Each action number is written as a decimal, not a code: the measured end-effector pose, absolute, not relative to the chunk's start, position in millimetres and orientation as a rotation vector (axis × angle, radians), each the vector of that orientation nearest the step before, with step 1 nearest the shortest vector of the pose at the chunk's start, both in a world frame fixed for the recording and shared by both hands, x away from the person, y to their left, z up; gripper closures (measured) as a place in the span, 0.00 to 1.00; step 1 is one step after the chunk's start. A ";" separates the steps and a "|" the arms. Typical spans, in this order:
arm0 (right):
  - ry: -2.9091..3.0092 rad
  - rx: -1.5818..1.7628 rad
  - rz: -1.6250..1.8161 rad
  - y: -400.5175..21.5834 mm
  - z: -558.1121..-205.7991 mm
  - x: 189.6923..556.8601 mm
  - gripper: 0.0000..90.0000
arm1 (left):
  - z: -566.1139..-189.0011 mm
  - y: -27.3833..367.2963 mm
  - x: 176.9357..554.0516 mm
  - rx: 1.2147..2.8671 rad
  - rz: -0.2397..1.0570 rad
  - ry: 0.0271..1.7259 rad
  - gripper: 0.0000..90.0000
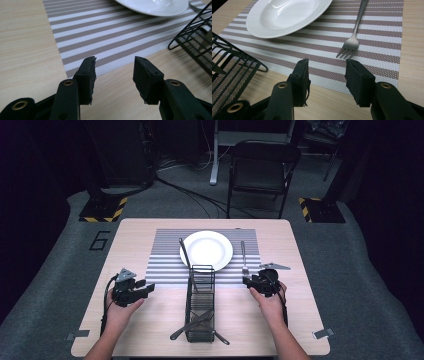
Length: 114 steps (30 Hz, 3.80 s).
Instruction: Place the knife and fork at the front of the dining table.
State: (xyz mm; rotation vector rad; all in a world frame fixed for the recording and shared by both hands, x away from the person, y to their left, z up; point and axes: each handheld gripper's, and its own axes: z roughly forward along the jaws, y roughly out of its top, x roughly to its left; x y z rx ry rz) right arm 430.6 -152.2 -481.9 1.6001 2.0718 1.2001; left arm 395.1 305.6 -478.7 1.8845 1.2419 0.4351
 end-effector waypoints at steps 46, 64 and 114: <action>2.058 1.620 1.207 -157.6 -485.1 430.1 0.57 | -394.6 201.3 427.3 1.943 0.307 0.974 0.65; 2.041 1.651 1.220 -162.7 -487.8 431.7 0.57 | -403.0 187.9 433.1 1.939 0.297 0.936 0.79; 2.039 1.693 1.243 -167.9 -495.6 434.6 0.57 | -375.8 157.2 413.6 1.925 0.420 0.818 0.91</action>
